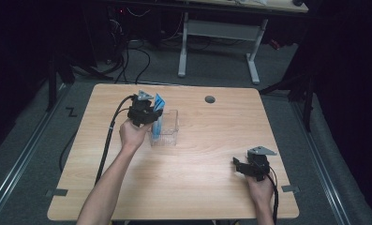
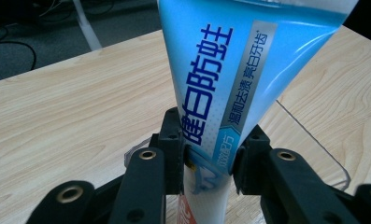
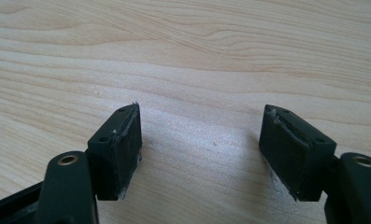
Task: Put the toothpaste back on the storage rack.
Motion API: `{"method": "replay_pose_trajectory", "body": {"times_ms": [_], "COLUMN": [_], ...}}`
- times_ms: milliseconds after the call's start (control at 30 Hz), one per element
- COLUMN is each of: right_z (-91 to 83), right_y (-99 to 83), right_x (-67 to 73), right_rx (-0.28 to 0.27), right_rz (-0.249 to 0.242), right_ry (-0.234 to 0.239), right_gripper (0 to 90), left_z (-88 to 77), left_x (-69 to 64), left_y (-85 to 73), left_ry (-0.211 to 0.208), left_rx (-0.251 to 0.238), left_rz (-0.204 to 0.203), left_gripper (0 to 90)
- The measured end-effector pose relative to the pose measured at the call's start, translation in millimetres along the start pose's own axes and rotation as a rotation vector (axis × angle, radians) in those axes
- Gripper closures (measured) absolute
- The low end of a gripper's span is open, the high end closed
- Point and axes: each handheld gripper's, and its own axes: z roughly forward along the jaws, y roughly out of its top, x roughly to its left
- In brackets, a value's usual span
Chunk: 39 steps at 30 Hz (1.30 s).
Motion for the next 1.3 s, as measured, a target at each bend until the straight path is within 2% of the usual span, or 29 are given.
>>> {"method": "replay_pose_trajectory", "body": {"times_ms": [433,600,767,1300], "right_z": [0.0,0.0,0.0,0.0], "right_y": [0.0,0.0,0.0,0.0], "right_x": [0.0,0.0,0.0,0.0], "right_rx": [0.000,0.000,0.000,0.000], "right_rz": [0.000,0.000,0.000,0.000], "right_ry": [0.000,0.000,0.000,-0.001], "right_gripper": [29.9,29.9,29.9,29.9], "left_z": [-5.2,-9.6,-13.5,-17.5], "left_x": [2.8,6.8,9.0,9.6], "left_y": [-2.3,-6.0,-8.3,-9.8], "left_ry": [0.020,0.031,0.043,0.067], "left_rx": [-0.003,-0.016,-0.024,-0.029], "left_rz": [-0.005,-0.027,-0.033,-0.030], "left_gripper": [67.2,66.2,64.8,60.4]}}
